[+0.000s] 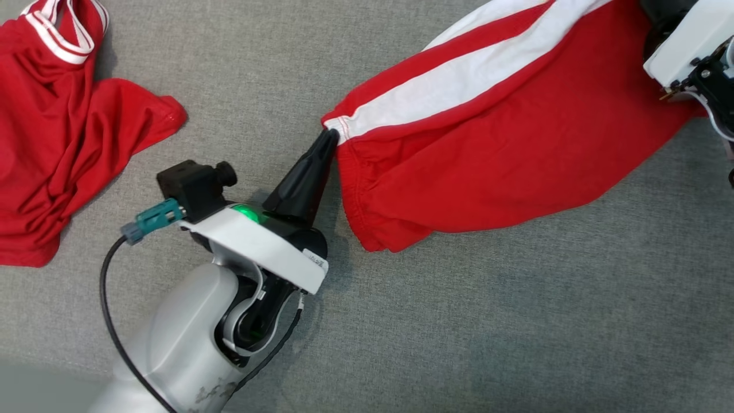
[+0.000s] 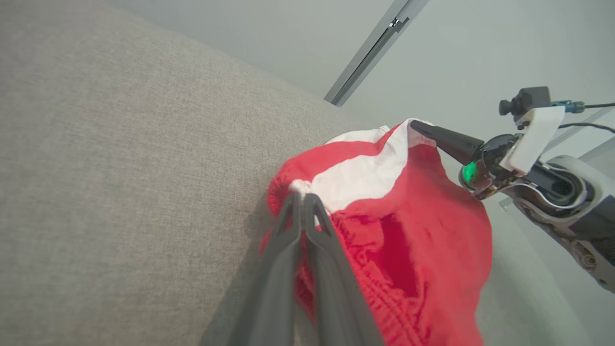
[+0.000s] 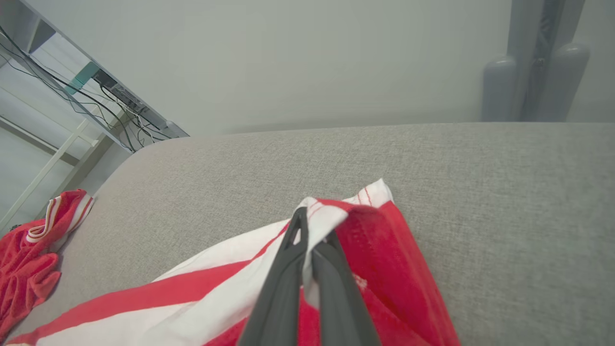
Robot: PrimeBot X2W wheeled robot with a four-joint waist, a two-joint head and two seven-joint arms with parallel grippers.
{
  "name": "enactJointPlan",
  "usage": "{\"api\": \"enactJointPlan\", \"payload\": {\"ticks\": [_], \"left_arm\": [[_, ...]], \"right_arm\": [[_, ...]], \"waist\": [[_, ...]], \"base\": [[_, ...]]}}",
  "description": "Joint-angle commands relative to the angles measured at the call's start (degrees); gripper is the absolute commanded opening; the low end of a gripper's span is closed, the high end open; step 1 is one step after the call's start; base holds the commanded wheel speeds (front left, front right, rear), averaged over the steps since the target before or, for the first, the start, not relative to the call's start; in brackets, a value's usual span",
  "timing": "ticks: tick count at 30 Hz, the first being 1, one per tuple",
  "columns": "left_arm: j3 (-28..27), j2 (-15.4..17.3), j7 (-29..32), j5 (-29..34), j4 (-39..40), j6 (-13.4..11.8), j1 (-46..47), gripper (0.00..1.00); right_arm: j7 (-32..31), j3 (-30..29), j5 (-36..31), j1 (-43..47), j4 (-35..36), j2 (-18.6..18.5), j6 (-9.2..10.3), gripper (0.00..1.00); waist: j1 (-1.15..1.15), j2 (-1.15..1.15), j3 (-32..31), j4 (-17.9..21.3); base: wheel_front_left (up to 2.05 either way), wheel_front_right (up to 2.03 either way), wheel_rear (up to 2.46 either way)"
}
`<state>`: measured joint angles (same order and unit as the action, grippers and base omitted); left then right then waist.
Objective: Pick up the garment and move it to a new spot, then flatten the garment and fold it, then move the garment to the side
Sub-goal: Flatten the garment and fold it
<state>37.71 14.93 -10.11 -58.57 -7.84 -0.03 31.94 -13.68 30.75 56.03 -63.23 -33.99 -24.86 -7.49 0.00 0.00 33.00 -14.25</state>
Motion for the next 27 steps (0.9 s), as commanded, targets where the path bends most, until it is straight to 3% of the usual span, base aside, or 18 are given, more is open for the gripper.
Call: {"api": "enactJointPlan", "payload": {"ticks": [1, 2, 3, 4, 5, 6, 12, 16, 22, 25, 27], "left_arm": [[0.1, -0.1, 0.0, 0.3, -0.8, 0.3, 1.1, 0.00], [0.4, -0.3, 0.1, 0.4, -1.5, 0.6, 1.4, 0.00], [0.6, -0.4, 0.4, 0.5, -2.3, 0.5, 1.6, 0.00], [0.5, -0.6, -0.1, 0.5, -2.9, 0.4, 1.7, 0.00], [0.3, -0.8, -0.4, 0.5, -3.3, 0.3, 1.6, 0.18], [0.6, -0.6, -0.3, 0.9, -3.8, 0.2, 1.5, 0.98], [-0.5, 0.2, -2.6, 2.9, -4.4, -2.2, -0.2, 1.00], [-2.5, 1.2, -4.0, 5.1, -3.7, -5.1, -2.0, 1.00], [-7.5, 3.0, -4.9, 11.5, -1.2, -10.2, -4.3, 1.00], [-11.8, 2.8, -4.9, 16.5, 1.9, -11.7, -6.4, 1.00], [-14.0, 2.7, -4.9, 19.9, 3.5, -12.3, -8.1, 1.00]], "right_arm": [[1.2, 0.7, -0.3, -1.0, -0.5, -0.6, -0.01, 0.00], [2.0, 1.7, 0.1, -1.3, -1.2, -0.6, 0.00, 0.02], [2.9, 2.6, 0.8, -1.4, -1.6, -0.5, 0.00, 0.34], [3.7, 3.4, 1.2, -1.5, -2.2, -0.4, 0.00, 0.83], [4.5, 4.3, 1.9, -1.4, -2.8, -0.4, 0.00, 1.00], [5.2, 5.1, 2.3, -1.3, -3.1, -0.5, 0.00, 1.00], [10.2, 9.3, 5.0, 0.6, -3.1, -2.1, 0.00, 1.00], [14.3, 11.3, 6.1, 2.8, -1.8, -3.8, 0.00, 1.00], [26.6, 13.6, 1.7, 6.6, 2.7, -6.7, 0.00, 1.00], [28.8, 10.8, -3.0, 9.1, 3.7, -6.9, 0.00, 1.00], [29.1, 5.4, -7.9, 11.3, 5.8, -5.9, 0.00, 1.00]], "waist": [[0.00, 0.00, 0.2, -0.2], [0.00, 0.00, 0.1, -0.2], [0.00, 0.00, 0.1, -0.1], [0.00, 0.00, -0.1, 0.2], [0.00, 0.00, -0.3, 0.5], [0.00, 0.00, -0.6, 0.7], [0.00, 0.00, -3.2, 2.6], [0.00, 0.00, -5.3, 4.3], [0.00, 0.00, -8.3, 6.9], [0.00, 0.00, -9.7, 8.4], [0.00, 0.00, -10.6, 9.4]], "base": [[0.00, 0.00, 0.00], [0.00, 0.00, 0.00], [0.00, 0.00, 0.00], [0.00, 0.00, 0.00], [0.00, 0.00, 0.00], [0.00, 0.00, 0.00], [0.00, 0.00, 0.00], [0.00, 0.00, 0.00], [0.00, 0.00, 0.00], [0.00, 0.00, 0.00], [0.00, 0.00, 0.00]]}}
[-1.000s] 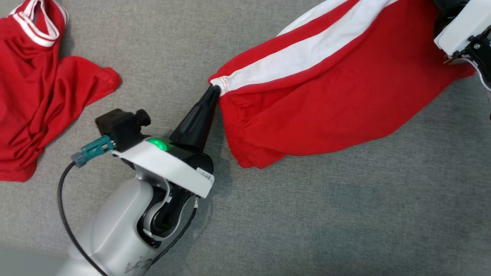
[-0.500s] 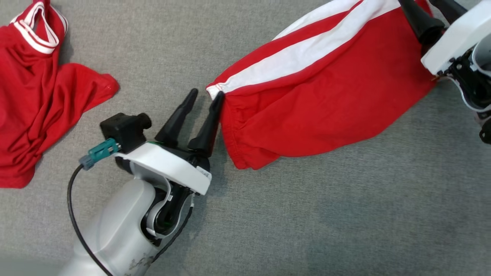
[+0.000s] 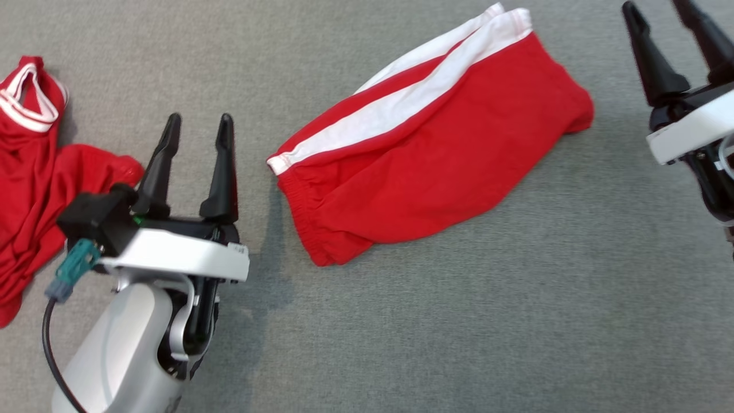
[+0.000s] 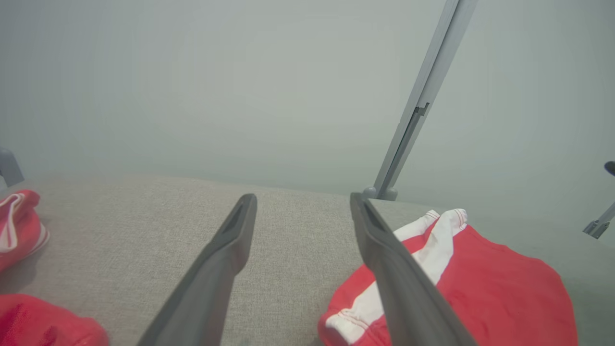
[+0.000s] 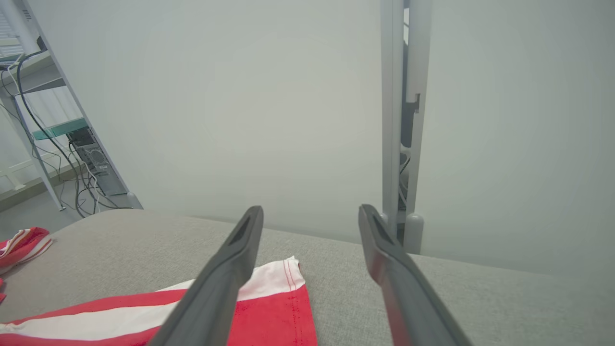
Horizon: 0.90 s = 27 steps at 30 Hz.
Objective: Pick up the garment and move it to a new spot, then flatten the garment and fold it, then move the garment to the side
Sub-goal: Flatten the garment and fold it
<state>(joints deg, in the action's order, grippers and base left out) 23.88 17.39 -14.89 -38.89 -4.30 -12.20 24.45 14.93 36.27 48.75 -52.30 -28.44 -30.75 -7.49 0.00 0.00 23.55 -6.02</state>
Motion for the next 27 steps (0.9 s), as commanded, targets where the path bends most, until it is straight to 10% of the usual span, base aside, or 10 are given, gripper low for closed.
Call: {"api": "enactJointPlan", "payload": {"ticks": [1, 10, 27], "left_arm": [[-1.0, 0.1, -0.2, 1.6, 0.7, -0.4, -1.4, 1.00], [-4.2, -0.1, -0.2, 8.9, 1.0, 0.1, -6.4, 1.00], [-4.8, -1.4, -0.2, 10.7, -1.6, 2.1, -5.9, 1.00]], "right_arm": [[0.4, -3.7, -3.6, 2.4, 1.3, 0.7, 0.00, 1.00], [0.3, -22.7, -22.9, 22.2, 10.9, 9.7, 0.00, 1.00], [0.3, -25.6, -26.5, 24.5, 11.3, 12.6, 0.00, 1.00]], "waist": [[0.00, 0.00, -1.5, 1.6], [0.00, 0.00, -3.7, 4.3], [0.00, 0.00, -3.1, 3.8]], "base": [[0.00, 0.00, 0.00], [0.00, 0.00, 0.00], [0.00, 0.00, 0.00]]}}
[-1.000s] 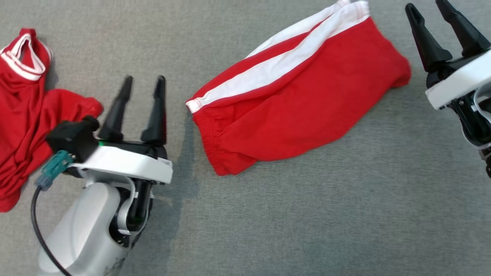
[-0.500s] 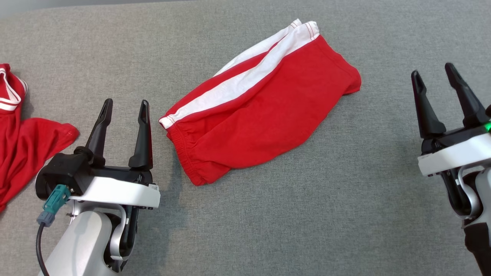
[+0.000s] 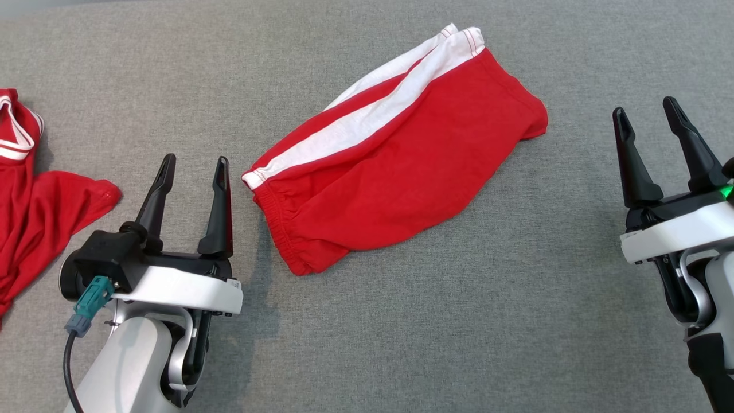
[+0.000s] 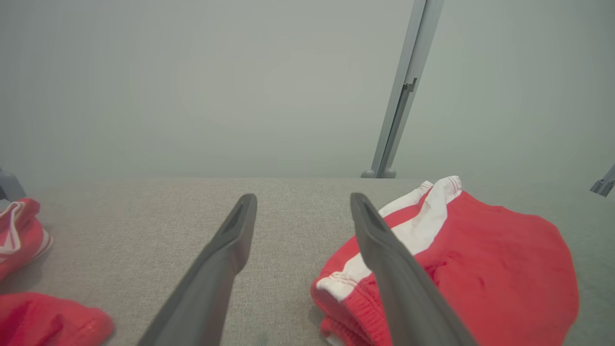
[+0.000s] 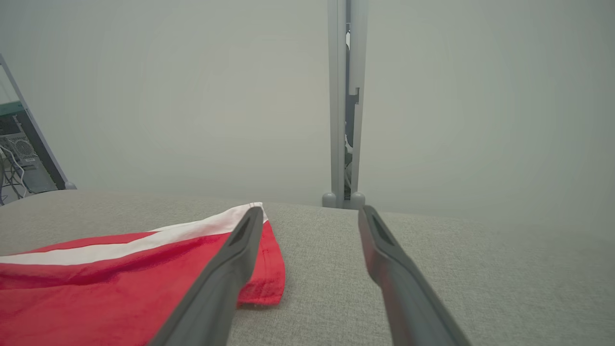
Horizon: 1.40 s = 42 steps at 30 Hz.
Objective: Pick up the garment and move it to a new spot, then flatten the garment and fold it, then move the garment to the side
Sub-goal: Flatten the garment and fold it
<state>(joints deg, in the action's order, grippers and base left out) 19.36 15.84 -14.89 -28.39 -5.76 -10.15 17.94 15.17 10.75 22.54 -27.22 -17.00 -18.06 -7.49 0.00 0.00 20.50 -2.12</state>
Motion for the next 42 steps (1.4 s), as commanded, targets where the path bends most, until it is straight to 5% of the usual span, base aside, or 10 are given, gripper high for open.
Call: {"api": "enactJointPlan", "payload": {"ticks": [1, 10, 29, 30, 31, 32, 33, 42], "left_arm": [[-0.3, 0.1, -0.2, 0.3, -0.2, 0.2, 0.7, 1.00], [0.5, -1.1, -0.2, 0.8, 0.1, 0.9, 2.8, 1.00], [-0.9, -7.4, -0.2, 2.8, -2.8, 5.2, 4.8, 1.00], [-1.0, -7.8, -0.2, 2.7, -2.9, 5.5, 5.0, 1.00], [-1.1, -8.1, -0.2, 3.0, -2.9, 5.6, 5.2, 1.00], [-1.2, -8.2, -0.2, 3.3, -3.0, 5.8, 5.3, 1.00], [-1.4, -8.3, -0.2, 3.3, -3.1, 6.2, 5.4, 1.00], [-2.3, -8.0, -0.2, 5.1, -3.6, 6.7, 4.4, 1.00]], "right_arm": [[0.1, 0.1, -0.3, -0.9, -0.3, -0.1, 0.00, 1.00], [-1.7, 2.1, 0.7, -9.4, -4.4, -3.1, 0.00, 1.00], [-7.2, 20.1, 9.6, -20.4, -30.5, -2.3, 0.00, 1.00], [-7.5, 20.6, 10.2, -20.6, -31.4, -2.2, 0.00, 0.86], [-7.5, 20.8, 10.9, -20.9, -32.3, -1.9, 0.00, 0.62], [-7.4, 21.4, 11.7, -21.0, -32.6, -1.4, 0.00, 0.53], [-7.4, 21.8, 12.6, -21.1, -32.9, -1.1, 0.00, 0.00], [-2.0, 22.5, 20.0, -18.4, -32.2, 0.4, 0.00, 0.00]], "waist": [[0.00, 0.00, 0.0, -0.1], [0.00, 0.00, 2.6, -2.8], [0.00, 0.00, 5.8, -8.6], [0.00, 0.00, 5.7, -8.5], [0.00, 0.00, 5.6, -8.4], [0.00, 0.00, 5.5, -8.3], [0.00, 0.00, 5.4, -8.2], [0.00, 0.00, 4.2, -5.0]], "base": [[0.00, 0.00, 0.00], [0.00, 0.00, 0.00], [0.00, 0.00, 0.00], [0.00, 0.00, 0.00], [0.00, 0.00, 0.00], [0.00, 0.00, 0.00], [0.00, 0.00, 0.00], [0.00, 0.00, 0.00]]}}
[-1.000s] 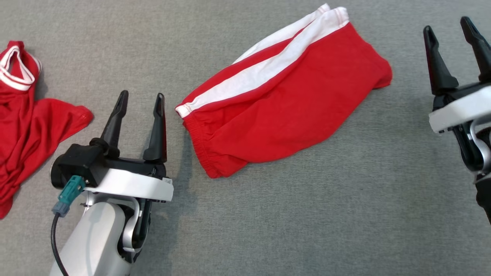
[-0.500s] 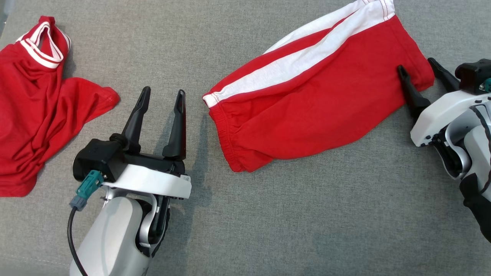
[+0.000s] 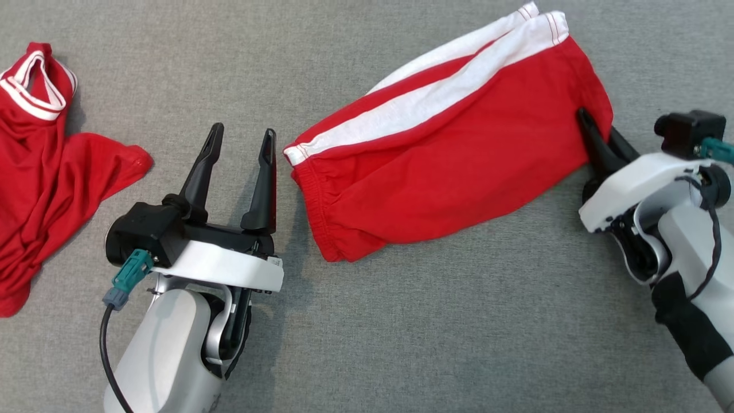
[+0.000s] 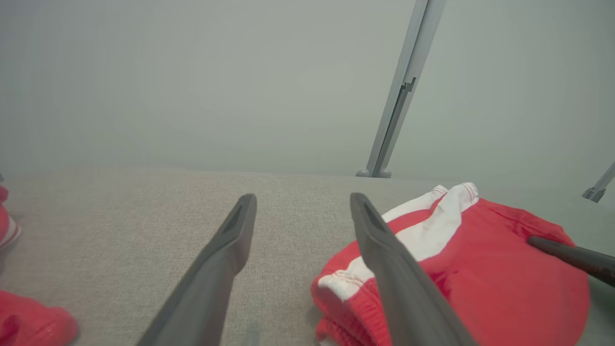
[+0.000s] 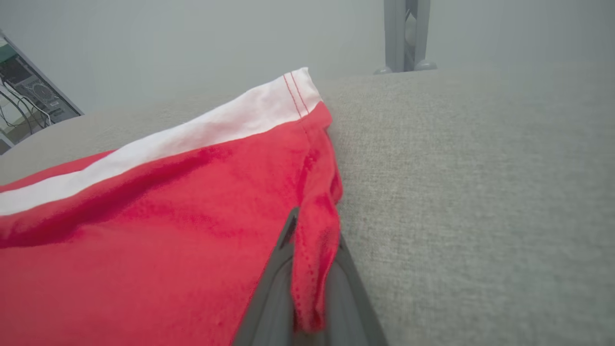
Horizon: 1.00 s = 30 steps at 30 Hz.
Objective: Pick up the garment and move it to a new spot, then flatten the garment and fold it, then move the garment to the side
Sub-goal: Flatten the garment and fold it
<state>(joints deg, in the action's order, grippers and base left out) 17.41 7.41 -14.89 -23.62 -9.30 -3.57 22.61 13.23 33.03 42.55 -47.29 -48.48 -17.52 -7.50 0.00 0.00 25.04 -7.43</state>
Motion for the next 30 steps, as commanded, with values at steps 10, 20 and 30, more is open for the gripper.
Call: {"api": "enactJointPlan", "payload": {"ticks": [10, 20, 30], "left_arm": [[-1.4, 2.3, 0.3, 0.1, 0.8, -1.3, -3.9, 1.00], [-2.7, 4.1, 2.5, -0.9, 5.3, -3.6, -8.5, 1.00], [-2.5, 4.7, 3.6, -1.0, 7.6, -4.3, -9.0, 1.00]], "right_arm": [[1.9, -11.1, -0.3, 16.8, 8.8, 1.1, 0.02, 0.00], [2.0, -26.3, -8.6, 31.3, 22.2, 5.4, 0.02, 0.00], [2.0, -26.3, -12.7, 29.5, 25.7, 7.2, 0.01, 0.00]], "waist": [[0.00, 0.00, -4.1, 4.7], [0.00, 0.00, -5.3, 8.5], [0.00, 0.00, -5.3, 8.2]], "base": [[0.00, 0.00, 0.00], [0.00, 0.00, 0.00], [0.00, 0.00, 0.00]]}}
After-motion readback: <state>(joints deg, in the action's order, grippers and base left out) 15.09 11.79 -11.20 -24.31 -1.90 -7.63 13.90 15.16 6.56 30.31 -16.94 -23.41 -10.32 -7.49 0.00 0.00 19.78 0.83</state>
